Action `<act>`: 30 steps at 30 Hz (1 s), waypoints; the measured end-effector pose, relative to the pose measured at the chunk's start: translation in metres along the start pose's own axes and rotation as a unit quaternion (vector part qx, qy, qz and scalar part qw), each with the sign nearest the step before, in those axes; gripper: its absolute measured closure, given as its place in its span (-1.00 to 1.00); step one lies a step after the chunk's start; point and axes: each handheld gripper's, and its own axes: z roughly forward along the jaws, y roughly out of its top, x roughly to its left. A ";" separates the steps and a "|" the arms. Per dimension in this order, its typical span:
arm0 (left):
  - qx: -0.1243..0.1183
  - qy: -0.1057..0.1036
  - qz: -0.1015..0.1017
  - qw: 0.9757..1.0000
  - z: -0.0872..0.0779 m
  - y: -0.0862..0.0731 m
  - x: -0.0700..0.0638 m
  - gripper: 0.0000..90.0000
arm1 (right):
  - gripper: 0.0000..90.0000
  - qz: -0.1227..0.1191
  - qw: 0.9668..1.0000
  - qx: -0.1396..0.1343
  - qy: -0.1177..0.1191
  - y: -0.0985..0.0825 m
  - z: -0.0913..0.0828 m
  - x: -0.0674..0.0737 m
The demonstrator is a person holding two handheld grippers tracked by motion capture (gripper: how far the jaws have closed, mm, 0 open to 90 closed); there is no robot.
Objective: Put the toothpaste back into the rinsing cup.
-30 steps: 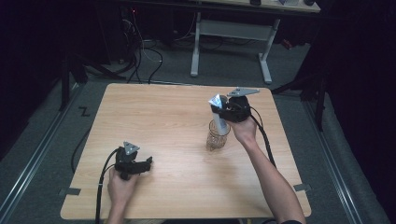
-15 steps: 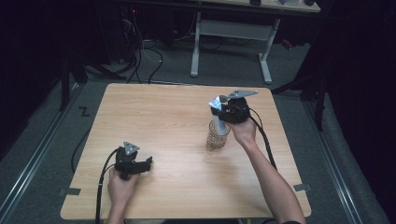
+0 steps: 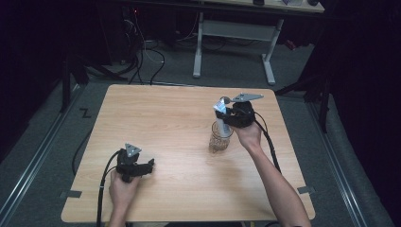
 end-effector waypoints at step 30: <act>0.000 0.000 0.000 1.000 0.000 0.000 0.000 -0.61 | 0.44 0.001 1.000 0.006 0.002 -0.012 0.007 0.002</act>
